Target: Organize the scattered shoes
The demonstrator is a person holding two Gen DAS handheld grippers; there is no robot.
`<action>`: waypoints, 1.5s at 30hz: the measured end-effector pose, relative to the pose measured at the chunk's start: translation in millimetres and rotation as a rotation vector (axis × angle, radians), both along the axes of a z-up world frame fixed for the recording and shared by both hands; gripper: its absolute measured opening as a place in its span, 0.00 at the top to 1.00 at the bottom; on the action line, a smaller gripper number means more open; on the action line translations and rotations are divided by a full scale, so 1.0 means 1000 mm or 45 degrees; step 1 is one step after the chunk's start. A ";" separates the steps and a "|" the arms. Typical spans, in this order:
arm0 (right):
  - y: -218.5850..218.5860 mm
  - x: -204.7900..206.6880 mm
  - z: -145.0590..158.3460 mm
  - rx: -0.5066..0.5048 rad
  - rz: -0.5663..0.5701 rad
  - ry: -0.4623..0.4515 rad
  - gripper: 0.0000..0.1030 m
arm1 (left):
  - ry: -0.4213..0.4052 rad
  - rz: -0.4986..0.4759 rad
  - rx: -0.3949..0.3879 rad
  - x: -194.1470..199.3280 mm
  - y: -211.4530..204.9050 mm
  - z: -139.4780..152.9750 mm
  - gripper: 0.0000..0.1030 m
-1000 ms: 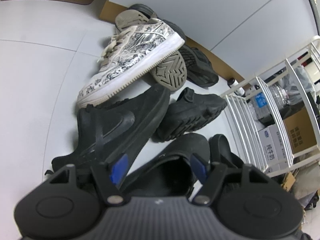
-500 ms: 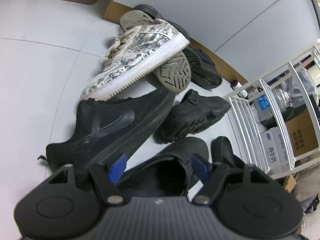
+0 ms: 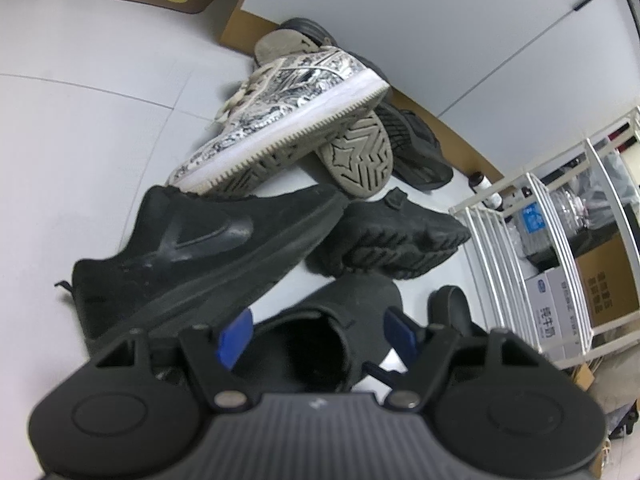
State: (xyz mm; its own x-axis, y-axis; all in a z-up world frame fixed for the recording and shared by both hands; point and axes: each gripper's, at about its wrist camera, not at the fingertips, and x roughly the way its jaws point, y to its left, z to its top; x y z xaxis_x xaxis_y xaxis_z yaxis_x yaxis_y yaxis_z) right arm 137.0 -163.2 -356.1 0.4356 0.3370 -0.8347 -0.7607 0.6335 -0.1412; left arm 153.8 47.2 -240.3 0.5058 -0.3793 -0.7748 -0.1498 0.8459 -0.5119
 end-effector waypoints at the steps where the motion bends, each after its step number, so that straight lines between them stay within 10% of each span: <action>1: -0.003 0.001 0.001 -0.017 0.051 -0.015 0.17 | -0.001 0.003 0.000 0.001 0.000 0.000 0.28; 13: -0.033 0.011 0.012 -0.207 0.676 -0.202 0.09 | -0.015 0.042 -0.001 0.003 0.013 0.005 0.27; 25: -0.018 0.041 0.022 -0.231 0.974 -0.216 0.00 | 0.003 0.050 0.002 0.002 0.021 0.003 0.27; 45: -0.042 0.041 0.020 -0.282 0.792 -0.026 0.00 | 0.034 0.006 0.005 0.002 0.007 -0.003 0.25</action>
